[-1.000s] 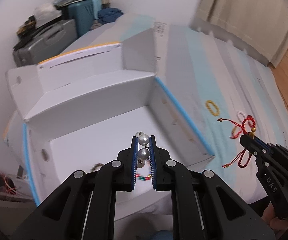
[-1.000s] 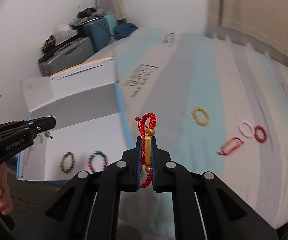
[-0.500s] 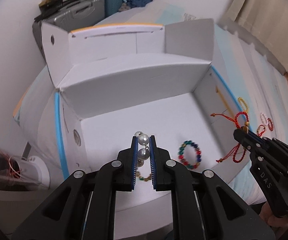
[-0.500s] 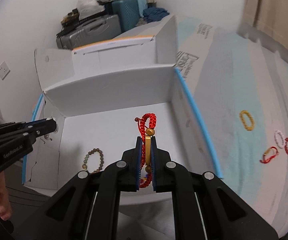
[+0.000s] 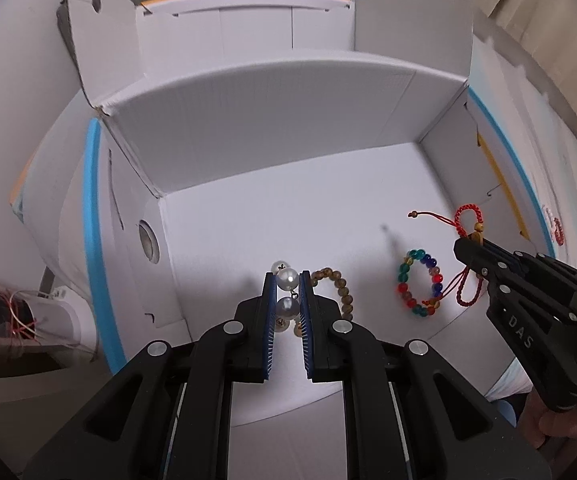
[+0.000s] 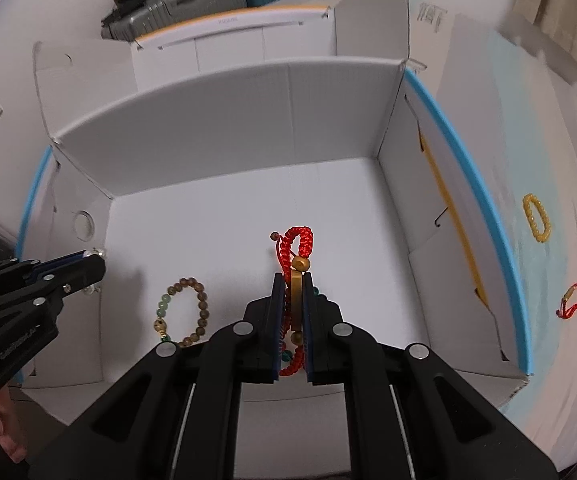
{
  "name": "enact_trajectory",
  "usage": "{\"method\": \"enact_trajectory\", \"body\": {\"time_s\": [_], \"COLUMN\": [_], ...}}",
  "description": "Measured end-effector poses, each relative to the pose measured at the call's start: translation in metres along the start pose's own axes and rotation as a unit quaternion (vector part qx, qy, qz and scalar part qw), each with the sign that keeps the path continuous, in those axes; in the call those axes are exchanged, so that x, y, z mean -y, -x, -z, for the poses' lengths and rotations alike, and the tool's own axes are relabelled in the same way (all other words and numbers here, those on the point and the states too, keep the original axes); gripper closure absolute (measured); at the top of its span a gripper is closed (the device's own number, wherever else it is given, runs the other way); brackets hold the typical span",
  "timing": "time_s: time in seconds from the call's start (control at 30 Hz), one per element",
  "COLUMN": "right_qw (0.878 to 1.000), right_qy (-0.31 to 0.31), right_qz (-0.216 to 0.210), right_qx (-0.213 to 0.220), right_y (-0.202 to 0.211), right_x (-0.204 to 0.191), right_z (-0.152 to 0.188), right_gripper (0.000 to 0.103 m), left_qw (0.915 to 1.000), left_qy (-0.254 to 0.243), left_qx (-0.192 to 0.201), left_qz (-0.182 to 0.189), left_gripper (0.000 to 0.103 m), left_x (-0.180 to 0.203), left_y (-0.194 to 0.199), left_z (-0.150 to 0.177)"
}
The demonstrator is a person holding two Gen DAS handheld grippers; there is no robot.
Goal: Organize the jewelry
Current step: 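Open the left tool to drop the earring while the right tool drops the bracelet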
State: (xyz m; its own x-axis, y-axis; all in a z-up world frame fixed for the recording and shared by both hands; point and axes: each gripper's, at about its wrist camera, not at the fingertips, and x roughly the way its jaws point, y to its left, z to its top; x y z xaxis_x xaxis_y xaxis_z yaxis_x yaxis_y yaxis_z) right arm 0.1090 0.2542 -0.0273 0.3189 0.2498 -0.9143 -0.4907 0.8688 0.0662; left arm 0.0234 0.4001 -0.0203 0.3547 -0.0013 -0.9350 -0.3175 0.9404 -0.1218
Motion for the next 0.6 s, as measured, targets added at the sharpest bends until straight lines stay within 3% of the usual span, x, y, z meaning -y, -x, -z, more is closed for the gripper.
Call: {"method": "enact_trajectory", "body": {"time_s": [0.6], "right_qw": [0.998], "right_qy": [-0.019], "right_qz": [0.000], "right_qx": [-0.060], "right_y": [-0.030], "right_x": [-0.003], "right_z": [-0.001], "right_gripper": [0.096], "left_qw": [0.9992], "left_qy": [0.001], "left_qx": [-0.040], "left_qz": [-0.008], "left_gripper": [0.093], "left_x": [-0.004], "left_y": [-0.025], "left_z": [0.002]}}
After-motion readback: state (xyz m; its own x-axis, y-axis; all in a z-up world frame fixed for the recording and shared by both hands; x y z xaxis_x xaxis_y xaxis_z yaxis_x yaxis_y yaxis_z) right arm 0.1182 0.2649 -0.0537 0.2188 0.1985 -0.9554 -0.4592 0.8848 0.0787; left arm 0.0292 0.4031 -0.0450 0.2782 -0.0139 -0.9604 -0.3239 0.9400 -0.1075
